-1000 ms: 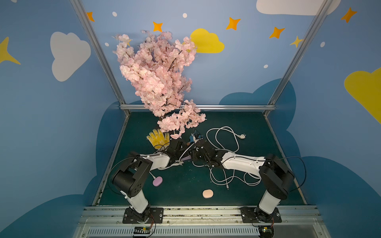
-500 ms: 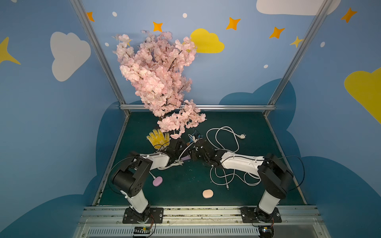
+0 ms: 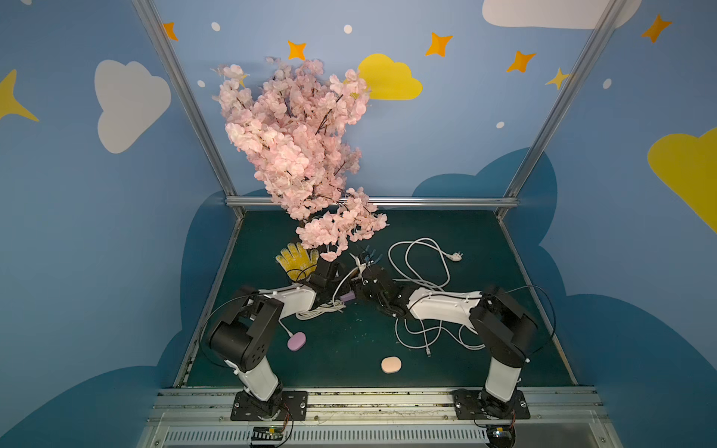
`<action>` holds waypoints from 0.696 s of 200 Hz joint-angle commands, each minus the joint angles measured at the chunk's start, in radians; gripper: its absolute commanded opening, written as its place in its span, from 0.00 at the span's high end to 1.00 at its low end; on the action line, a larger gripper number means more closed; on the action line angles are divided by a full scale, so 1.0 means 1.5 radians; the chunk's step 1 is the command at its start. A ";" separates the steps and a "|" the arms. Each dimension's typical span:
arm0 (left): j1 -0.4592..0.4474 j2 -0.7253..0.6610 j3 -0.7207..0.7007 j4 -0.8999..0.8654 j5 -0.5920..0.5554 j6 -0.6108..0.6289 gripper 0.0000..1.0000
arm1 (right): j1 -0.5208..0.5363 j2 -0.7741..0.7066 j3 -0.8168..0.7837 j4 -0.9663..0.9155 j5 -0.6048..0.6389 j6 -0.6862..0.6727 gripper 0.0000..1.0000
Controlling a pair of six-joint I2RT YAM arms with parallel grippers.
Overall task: Charge the bluetooth headset
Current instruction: Insert the plug into the socket.
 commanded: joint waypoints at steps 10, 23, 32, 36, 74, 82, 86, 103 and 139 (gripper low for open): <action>0.001 0.025 -0.010 -0.078 -0.004 0.002 0.97 | 0.009 -0.038 -0.013 0.047 0.050 -0.056 1.00; 0.002 0.028 -0.011 -0.079 -0.002 -0.002 0.96 | 0.010 -0.039 -0.015 0.055 0.063 -0.066 1.00; 0.001 0.027 -0.012 -0.082 -0.002 -0.004 0.96 | 0.011 -0.035 -0.013 0.060 0.068 -0.071 1.00; 0.002 0.026 -0.013 -0.082 -0.003 -0.003 0.97 | 0.011 -0.033 -0.012 0.059 0.070 -0.072 1.00; 0.001 0.020 -0.017 -0.090 -0.009 -0.005 0.96 | 0.016 -0.011 -0.006 0.045 0.125 -0.056 1.00; 0.001 0.021 -0.016 -0.091 -0.009 -0.005 0.97 | 0.017 -0.006 -0.003 0.037 0.127 -0.054 1.00; 0.001 0.020 -0.015 -0.091 -0.009 -0.005 0.97 | 0.017 -0.004 -0.001 0.033 0.128 -0.051 1.00; 0.000 0.022 -0.011 -0.095 -0.010 -0.004 0.97 | 0.020 0.001 -0.002 0.020 0.127 -0.033 1.00; 0.000 0.024 -0.005 -0.097 -0.008 -0.002 0.97 | 0.027 0.023 -0.003 0.017 0.120 0.005 1.00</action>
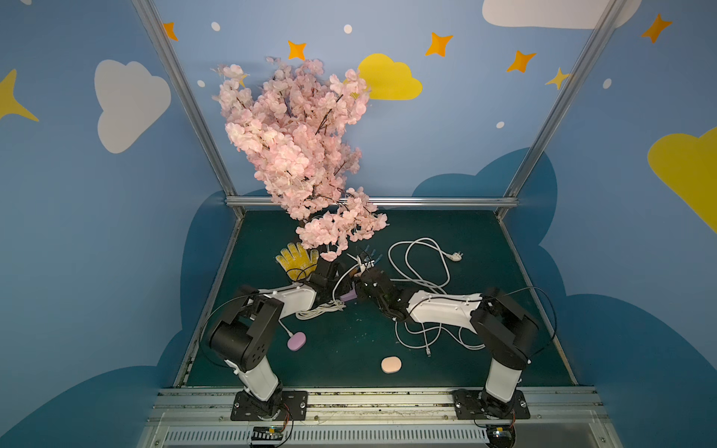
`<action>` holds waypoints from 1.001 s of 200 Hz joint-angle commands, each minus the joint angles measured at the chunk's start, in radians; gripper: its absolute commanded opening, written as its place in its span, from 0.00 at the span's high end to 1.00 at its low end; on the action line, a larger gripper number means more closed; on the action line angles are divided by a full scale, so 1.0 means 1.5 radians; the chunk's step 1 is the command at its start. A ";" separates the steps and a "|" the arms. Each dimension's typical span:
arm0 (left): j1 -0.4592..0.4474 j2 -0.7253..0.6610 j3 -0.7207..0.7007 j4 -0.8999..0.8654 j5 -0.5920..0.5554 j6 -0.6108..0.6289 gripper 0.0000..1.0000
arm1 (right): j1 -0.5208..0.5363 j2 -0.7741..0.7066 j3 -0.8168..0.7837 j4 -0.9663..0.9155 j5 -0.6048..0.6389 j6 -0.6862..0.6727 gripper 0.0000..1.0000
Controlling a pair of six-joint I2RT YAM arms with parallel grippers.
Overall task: Charge the bluetooth headset
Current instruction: Insert the plug into the socket.
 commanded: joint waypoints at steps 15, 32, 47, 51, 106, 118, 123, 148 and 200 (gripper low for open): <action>0.001 0.024 -0.008 -0.090 -0.009 0.005 0.96 | 0.008 0.033 0.010 -0.007 0.007 0.036 1.00; 0.001 0.021 -0.012 -0.089 -0.010 0.004 0.97 | 0.009 0.035 0.012 -0.012 0.002 0.039 1.00; 0.000 0.020 -0.012 -0.088 -0.013 0.004 0.96 | 0.009 0.038 0.013 -0.019 0.001 0.041 1.00; 0.000 0.019 -0.012 -0.088 -0.013 0.004 0.97 | 0.009 0.039 0.013 -0.021 0.002 0.041 1.00; 0.001 0.016 -0.010 -0.090 -0.012 0.006 0.97 | 0.003 0.036 -0.009 -0.044 0.037 0.083 1.00; 0.000 0.015 -0.008 -0.095 -0.012 0.009 0.96 | 0.002 0.032 -0.014 -0.048 0.047 0.086 1.00; 0.000 0.015 -0.007 -0.097 -0.012 0.011 0.97 | 0.002 0.031 -0.016 -0.049 0.050 0.086 1.00; 0.002 0.016 -0.007 -0.099 -0.010 0.012 0.97 | 0.002 0.026 -0.024 -0.053 0.054 0.086 1.00; 0.001 0.013 -0.008 -0.093 -0.009 0.009 0.97 | 0.010 0.024 -0.021 -0.072 0.049 0.070 1.00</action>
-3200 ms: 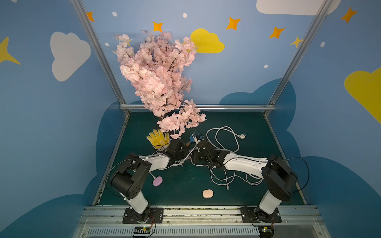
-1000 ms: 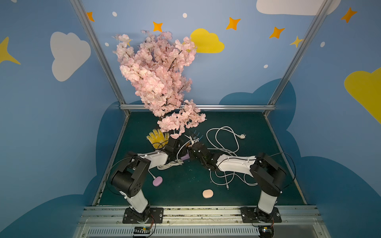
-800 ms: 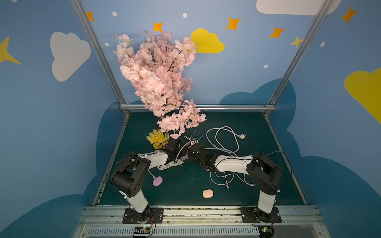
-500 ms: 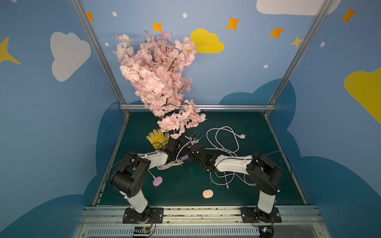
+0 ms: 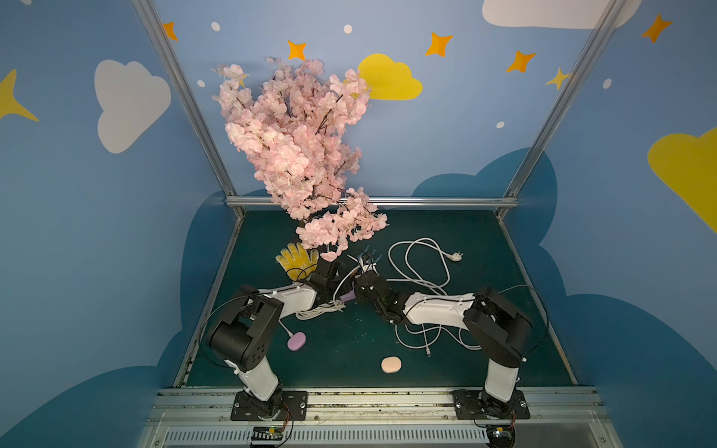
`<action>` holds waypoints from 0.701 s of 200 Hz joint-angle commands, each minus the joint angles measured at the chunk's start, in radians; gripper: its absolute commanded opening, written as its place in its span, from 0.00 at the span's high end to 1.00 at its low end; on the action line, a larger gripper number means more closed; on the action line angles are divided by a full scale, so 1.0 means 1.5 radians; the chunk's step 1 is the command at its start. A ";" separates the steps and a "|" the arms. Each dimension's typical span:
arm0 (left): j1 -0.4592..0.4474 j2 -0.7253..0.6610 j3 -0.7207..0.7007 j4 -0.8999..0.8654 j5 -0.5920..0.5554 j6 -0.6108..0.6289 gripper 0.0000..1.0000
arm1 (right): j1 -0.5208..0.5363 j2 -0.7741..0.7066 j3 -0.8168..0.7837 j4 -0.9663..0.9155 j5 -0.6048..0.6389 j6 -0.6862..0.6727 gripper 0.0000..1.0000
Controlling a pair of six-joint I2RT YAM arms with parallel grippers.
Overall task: Charge the bluetooth headset
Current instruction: Insert the plug into the socket.
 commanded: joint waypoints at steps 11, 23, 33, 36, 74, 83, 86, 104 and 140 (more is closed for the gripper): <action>0.001 0.012 -0.011 -0.087 -0.010 0.007 0.97 | 0.003 -0.001 -0.021 -0.080 0.015 -0.006 1.00; 0.001 0.014 -0.010 -0.087 -0.010 0.007 0.97 | 0.003 -0.003 -0.023 -0.083 0.020 -0.005 1.00; 0.001 0.014 -0.010 -0.088 -0.010 0.008 0.97 | 0.003 -0.005 -0.022 -0.087 0.025 -0.003 1.00; 0.001 0.013 -0.010 -0.089 -0.010 0.008 0.96 | 0.003 -0.005 -0.022 -0.087 0.026 -0.003 1.00; 0.002 0.013 -0.012 -0.089 -0.012 0.009 0.97 | 0.003 -0.010 -0.024 -0.098 0.028 -0.001 1.00; 0.002 0.013 -0.012 -0.088 -0.011 0.009 0.97 | 0.005 -0.007 -0.022 -0.098 0.024 0.001 1.00; 0.002 0.013 -0.012 -0.087 -0.011 0.009 0.97 | 0.005 -0.005 -0.021 -0.100 0.022 0.001 1.00; 0.002 0.015 -0.013 -0.086 -0.011 0.010 0.96 | 0.014 0.000 -0.017 -0.099 0.006 -0.001 1.00; 0.002 0.029 -0.008 -0.079 -0.005 0.010 0.96 | 0.045 0.010 -0.019 -0.106 -0.001 -0.022 1.00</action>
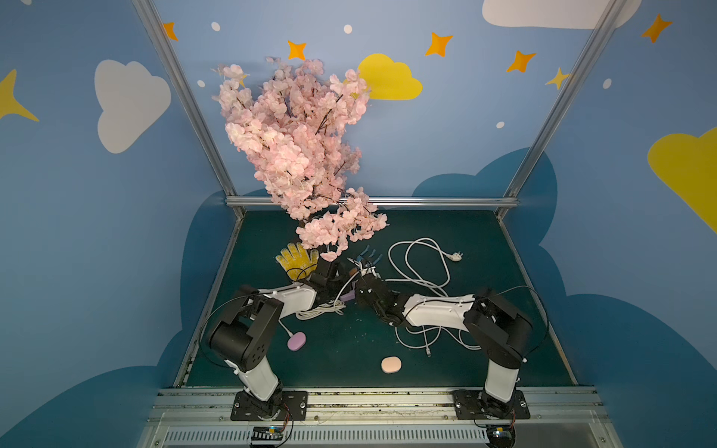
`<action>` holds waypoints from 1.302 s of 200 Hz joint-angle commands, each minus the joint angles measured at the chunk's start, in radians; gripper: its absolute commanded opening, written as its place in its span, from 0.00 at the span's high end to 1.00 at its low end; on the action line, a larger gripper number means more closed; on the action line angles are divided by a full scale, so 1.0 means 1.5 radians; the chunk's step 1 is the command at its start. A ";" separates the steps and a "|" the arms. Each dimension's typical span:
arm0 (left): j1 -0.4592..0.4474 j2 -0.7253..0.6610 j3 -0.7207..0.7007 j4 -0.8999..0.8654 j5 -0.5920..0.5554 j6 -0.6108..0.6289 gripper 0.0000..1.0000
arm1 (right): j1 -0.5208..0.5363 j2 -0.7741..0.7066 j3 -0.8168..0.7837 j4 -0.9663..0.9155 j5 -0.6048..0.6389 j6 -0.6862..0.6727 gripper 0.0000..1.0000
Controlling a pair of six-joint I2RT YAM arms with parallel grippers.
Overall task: Charge the bluetooth headset
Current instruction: Insert the plug into the socket.
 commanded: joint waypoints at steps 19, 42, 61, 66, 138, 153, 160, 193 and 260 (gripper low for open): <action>0.002 0.037 -0.005 -0.072 0.000 0.009 0.97 | 0.031 0.016 -0.022 -0.080 -0.005 -0.013 1.00; 0.002 0.047 0.002 -0.068 0.005 0.008 0.97 | 0.032 0.020 -0.023 -0.090 -0.005 -0.008 1.00; 0.002 0.052 0.005 -0.067 0.008 0.009 0.97 | 0.032 0.038 0.010 -0.128 -0.009 -0.008 1.00; 0.002 0.052 0.006 -0.066 0.008 0.008 0.97 | 0.031 0.046 0.021 -0.140 -0.011 -0.008 1.00; 0.002 0.044 0.003 -0.072 0.003 0.011 0.97 | -0.012 0.093 0.137 -0.317 -0.107 0.020 1.00; 0.002 0.045 0.002 -0.071 0.004 0.009 0.96 | -0.012 0.095 0.142 -0.338 -0.117 0.027 1.00; 0.002 0.045 0.002 -0.070 0.004 0.009 0.96 | -0.013 0.093 0.142 -0.343 -0.121 0.028 1.00; 0.002 0.046 0.006 -0.069 0.005 0.011 0.97 | -0.014 0.083 0.141 -0.379 -0.135 0.034 1.00; 0.002 0.044 0.006 -0.071 0.006 0.012 0.97 | -0.030 0.115 0.146 -0.350 -0.247 0.040 1.00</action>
